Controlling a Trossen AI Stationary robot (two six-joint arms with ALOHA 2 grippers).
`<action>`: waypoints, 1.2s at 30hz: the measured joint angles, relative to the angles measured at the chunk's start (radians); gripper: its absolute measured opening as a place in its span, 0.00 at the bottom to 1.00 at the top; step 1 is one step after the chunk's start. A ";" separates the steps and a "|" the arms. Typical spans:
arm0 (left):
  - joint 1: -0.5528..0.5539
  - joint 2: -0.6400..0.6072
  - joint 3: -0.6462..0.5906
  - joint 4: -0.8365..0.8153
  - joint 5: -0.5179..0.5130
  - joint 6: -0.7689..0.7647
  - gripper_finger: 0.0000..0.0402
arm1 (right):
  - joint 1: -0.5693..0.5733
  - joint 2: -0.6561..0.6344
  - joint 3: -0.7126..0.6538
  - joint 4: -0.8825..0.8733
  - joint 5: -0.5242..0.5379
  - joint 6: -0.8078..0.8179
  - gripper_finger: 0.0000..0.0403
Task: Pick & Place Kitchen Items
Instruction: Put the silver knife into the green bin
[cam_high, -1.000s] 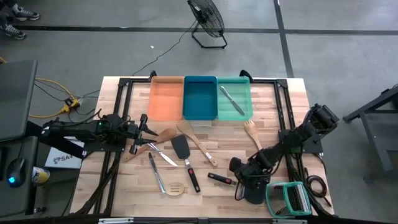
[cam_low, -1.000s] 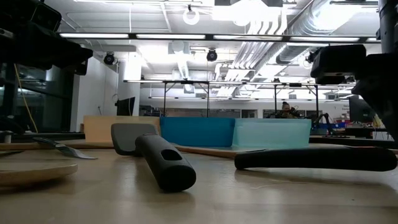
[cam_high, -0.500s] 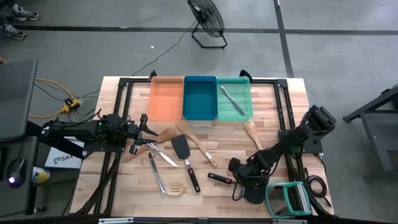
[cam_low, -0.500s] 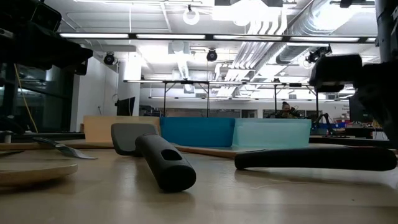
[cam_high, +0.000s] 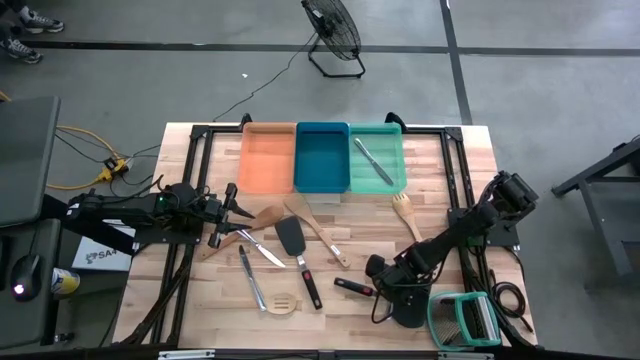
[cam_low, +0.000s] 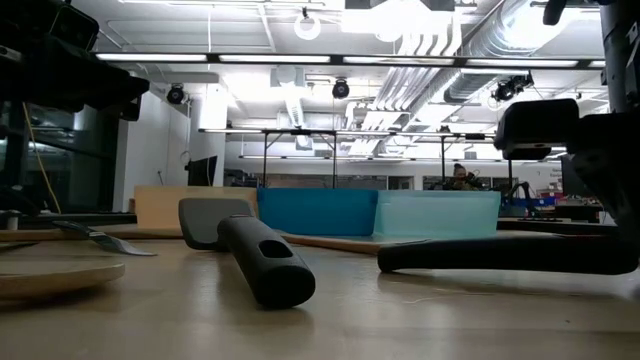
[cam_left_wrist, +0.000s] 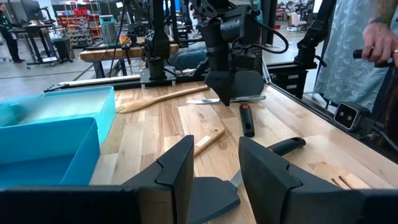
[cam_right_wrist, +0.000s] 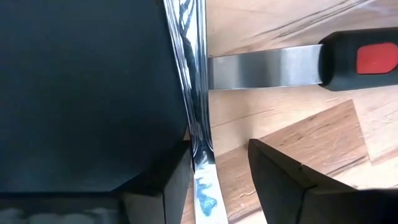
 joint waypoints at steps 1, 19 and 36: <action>0.000 0.000 0.000 0.000 0.000 0.000 0.31 | 0.000 0.000 0.000 0.000 -0.007 0.000 0.37; 0.000 0.000 0.000 0.000 0.000 0.000 0.31 | 0.000 0.002 0.000 -0.010 -0.037 0.002 0.11; 0.000 0.000 0.000 0.000 0.000 0.000 0.31 | 0.000 0.001 0.002 -0.010 -0.034 0.052 0.08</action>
